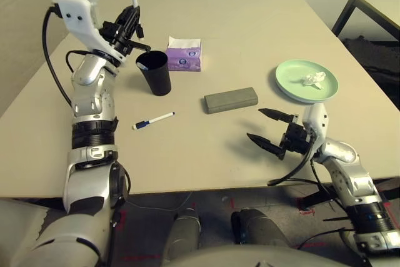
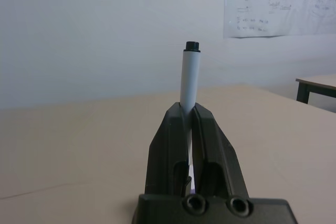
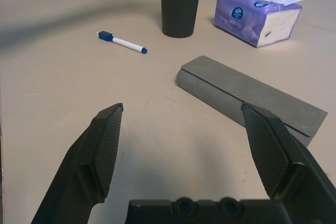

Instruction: Organize and tidy the items on the table.

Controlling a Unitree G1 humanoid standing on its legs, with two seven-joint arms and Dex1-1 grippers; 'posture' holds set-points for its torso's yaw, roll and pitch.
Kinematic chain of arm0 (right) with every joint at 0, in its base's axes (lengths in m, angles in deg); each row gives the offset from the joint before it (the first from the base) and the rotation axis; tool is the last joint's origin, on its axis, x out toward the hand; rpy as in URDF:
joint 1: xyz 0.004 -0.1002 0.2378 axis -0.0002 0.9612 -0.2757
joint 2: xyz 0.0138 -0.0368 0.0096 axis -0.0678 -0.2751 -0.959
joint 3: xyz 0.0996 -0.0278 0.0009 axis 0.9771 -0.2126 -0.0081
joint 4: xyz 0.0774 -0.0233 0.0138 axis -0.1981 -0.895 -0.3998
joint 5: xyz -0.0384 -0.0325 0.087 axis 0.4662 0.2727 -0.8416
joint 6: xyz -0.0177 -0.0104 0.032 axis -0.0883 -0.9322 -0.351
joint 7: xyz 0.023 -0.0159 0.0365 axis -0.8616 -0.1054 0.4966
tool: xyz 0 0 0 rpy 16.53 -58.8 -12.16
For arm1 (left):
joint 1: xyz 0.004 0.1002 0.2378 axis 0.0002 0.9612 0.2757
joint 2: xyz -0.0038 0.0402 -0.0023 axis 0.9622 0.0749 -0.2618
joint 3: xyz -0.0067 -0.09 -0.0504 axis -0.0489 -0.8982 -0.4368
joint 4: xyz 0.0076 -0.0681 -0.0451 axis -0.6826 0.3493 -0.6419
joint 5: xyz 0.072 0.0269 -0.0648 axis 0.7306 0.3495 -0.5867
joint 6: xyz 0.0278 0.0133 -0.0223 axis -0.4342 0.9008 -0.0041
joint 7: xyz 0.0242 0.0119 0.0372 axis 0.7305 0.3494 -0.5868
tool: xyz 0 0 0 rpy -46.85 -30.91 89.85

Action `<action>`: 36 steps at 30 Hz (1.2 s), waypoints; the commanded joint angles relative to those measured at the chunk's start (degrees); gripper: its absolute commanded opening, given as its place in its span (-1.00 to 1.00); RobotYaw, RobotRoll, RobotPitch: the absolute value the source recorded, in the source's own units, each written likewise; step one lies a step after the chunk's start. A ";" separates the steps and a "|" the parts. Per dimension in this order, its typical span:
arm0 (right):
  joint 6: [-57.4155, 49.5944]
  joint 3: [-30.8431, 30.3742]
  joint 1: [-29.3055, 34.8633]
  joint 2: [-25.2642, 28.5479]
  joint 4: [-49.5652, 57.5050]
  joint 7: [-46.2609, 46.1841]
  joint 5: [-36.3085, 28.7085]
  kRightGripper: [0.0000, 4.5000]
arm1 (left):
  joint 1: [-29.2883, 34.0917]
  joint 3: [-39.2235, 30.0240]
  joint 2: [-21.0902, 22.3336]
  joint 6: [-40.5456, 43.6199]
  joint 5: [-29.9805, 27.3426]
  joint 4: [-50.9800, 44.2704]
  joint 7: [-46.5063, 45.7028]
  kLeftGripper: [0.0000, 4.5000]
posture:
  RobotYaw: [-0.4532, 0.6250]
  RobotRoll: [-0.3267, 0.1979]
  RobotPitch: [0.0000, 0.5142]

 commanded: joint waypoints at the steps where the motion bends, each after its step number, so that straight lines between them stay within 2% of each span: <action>1: -1.40 0.17 0.64 0.76 1.65 -0.49 0.12 1.00 | 0.49 0.73 -0.80 -1.43 0.20 1.35 0.27 -0.98 | -0.24 0.25 -0.71; 14: -4.10 -0.19 0.33 0.84 4.05 -1.45 0.21 1.00 | 0.99 0.93 -2.17 -0.34 -0.39 3.88 0.28 -0.98 | -0.24 0.25 -0.66; 18: -4.52 -0.34 0.25 0.81 4.37 -1.57 0.33 1.00 | 1.13 0.94 -2.14 -0.10 -0.50 3.94 0.42 -0.44 | -0.24 0.25 -0.65; 23: -4.98 -0.47 -0.21 0.59 4.43 -1.91 0.43 1.00 | 0.81 0.61 -1.74 -0.38 -0.65 4.33 0.54 0.40 | -0.24 0.25 -0.65; 27: -5.01 -0.54 -0.69 0.48 4.01 -1.88 0.52 1.00 | 0.44 0.30 -1.19 -0.81 -0.63 4.74 0.50 0.99 | -0.23 0.25 -0.65; 36: -3.88 -1.61 -2.45 0.07 2.91 0.33 0.20 1.00 | 0.87 0.04 1.03 1.10 -1.39 1.08 1.18 0.99 | -0.21 0.25 -0.63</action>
